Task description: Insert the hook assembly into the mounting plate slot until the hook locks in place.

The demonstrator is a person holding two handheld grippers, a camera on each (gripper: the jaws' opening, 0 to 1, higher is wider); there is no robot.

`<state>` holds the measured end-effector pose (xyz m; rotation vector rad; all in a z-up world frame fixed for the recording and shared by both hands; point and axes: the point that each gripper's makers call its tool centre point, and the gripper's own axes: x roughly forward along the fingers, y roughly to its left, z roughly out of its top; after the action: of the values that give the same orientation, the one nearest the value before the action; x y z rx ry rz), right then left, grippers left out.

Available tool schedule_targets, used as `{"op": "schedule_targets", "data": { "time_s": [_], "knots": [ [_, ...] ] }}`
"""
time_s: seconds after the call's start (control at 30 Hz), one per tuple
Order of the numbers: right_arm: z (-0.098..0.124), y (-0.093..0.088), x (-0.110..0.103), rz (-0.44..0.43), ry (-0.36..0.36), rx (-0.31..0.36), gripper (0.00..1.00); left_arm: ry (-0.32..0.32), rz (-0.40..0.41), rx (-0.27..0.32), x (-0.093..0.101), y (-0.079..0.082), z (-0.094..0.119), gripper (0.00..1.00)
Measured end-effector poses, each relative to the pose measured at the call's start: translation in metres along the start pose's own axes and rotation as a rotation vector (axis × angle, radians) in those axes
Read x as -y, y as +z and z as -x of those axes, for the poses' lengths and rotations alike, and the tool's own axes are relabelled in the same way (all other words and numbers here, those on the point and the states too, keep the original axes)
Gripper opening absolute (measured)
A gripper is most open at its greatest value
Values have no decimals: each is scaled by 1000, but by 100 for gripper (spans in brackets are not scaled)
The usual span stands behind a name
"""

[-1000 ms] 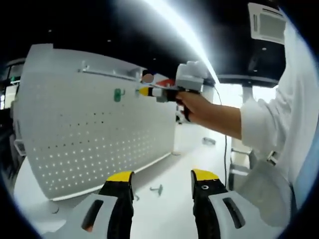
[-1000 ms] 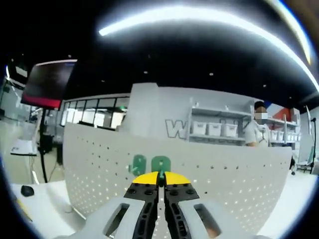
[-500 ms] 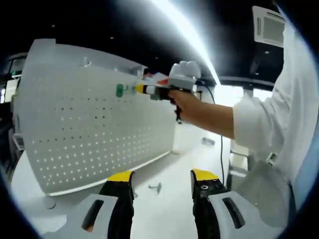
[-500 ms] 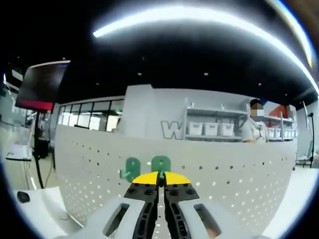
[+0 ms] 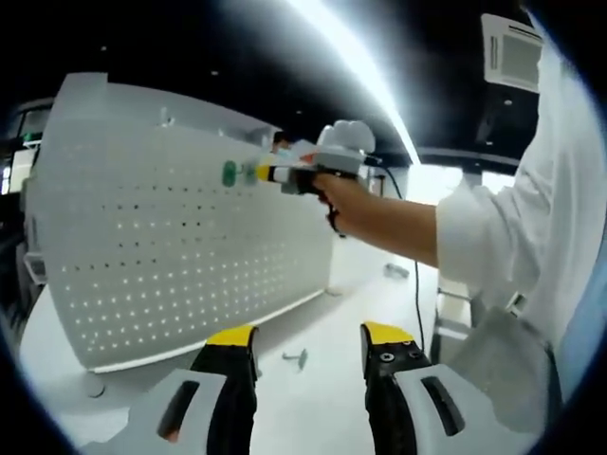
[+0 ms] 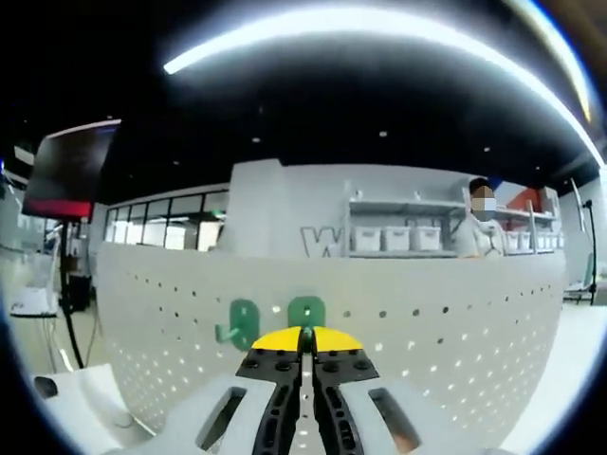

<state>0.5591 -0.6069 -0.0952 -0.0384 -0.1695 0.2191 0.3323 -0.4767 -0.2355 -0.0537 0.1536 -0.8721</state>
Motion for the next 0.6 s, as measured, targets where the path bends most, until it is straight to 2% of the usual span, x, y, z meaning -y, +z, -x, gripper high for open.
{"op": "schedule_targets", "data": {
  "time_s": [0.3,0.6],
  "knots": [
    [-4,-5,1,16,-6,-12,0,-3,3,4,0,1,0,43],
    [-9,-7,1,104,-23,-10,0,-4,5,8,-1,1,0,43]
  ]
}}
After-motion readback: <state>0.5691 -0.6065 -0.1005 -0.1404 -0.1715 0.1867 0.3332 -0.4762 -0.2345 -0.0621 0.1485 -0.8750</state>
